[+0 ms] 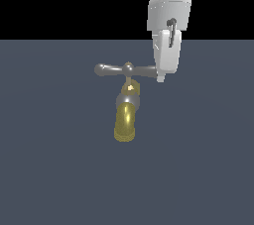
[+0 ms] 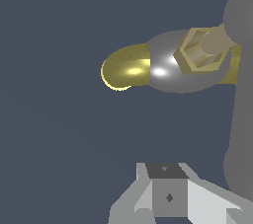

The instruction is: Turn on the faucet by rotating a designated handle.

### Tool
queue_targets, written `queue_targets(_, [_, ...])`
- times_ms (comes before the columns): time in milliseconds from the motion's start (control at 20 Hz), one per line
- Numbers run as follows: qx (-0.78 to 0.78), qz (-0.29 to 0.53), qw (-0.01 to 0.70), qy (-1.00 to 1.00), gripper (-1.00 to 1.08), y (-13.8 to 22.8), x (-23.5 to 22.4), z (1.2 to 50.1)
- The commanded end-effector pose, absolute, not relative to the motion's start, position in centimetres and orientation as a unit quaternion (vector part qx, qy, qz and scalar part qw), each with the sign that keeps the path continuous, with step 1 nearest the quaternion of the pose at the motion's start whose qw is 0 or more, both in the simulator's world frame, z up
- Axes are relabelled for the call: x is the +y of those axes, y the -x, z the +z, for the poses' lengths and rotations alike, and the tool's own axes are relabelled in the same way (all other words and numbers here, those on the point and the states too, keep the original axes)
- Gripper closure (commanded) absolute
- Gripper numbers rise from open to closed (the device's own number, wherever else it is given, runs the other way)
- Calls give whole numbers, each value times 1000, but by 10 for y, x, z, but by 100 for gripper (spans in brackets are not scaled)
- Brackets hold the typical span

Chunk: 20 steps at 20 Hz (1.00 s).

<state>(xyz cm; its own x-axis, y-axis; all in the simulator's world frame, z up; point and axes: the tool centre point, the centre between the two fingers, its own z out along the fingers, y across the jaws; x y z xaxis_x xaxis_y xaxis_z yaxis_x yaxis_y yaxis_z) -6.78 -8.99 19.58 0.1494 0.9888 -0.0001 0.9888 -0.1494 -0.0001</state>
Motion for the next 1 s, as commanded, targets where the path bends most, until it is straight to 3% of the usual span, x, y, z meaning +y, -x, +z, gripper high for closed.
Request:
queue_targets(0, [652, 0, 0, -758, 108, 65, -91, 196])
queue_targets(950, [652, 0, 0, -758, 108, 13, -106, 196])
